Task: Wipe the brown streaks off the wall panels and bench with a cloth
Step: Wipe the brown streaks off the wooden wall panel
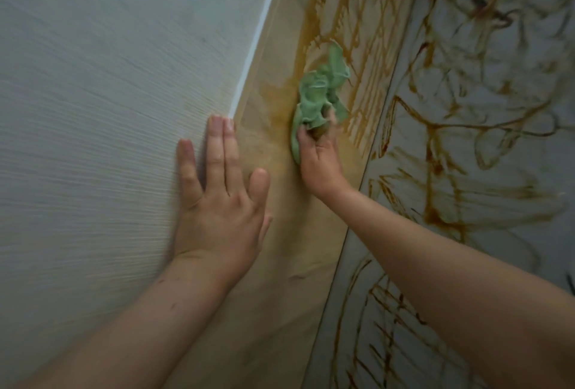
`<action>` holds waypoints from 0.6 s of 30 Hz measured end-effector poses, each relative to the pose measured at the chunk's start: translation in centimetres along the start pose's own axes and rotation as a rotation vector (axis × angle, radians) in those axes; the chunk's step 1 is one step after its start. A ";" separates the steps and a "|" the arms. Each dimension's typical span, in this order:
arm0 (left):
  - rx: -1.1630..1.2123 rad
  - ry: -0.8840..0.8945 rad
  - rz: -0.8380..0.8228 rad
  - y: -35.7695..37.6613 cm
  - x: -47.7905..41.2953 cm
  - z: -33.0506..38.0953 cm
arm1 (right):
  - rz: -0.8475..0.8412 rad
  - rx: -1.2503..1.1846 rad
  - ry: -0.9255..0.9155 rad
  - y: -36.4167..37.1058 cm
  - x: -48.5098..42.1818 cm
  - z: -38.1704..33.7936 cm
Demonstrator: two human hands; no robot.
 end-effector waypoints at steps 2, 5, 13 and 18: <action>-0.005 -0.007 0.008 -0.1 0.0 0.0 | 0.009 -0.028 0.337 -0.6 0.3 3.5; 0.025 -0.009 0.006 -0.1 -0.1 -0.1 | -0.095 0.032 0.280 0.1 2.7 3.4; 0.094 -0.006 0.015 0.0 -0.1 -0.2 | -0.243 0.302 -0.474 0.3 1.5 -6.4; -0.002 -0.019 -0.010 0.2 0.1 0.0 | -0.098 0.159 -0.123 -1.7 -3.1 -4.9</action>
Point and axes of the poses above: each hand's wrist, its own x-axis away from the middle knuckle, its own y-axis out of the palm, z = x × y, the point moved 7 cm from there along -x, towards the middle knuckle, and after that the axes turned 3 degrees about -x, right-handed, at the moved point
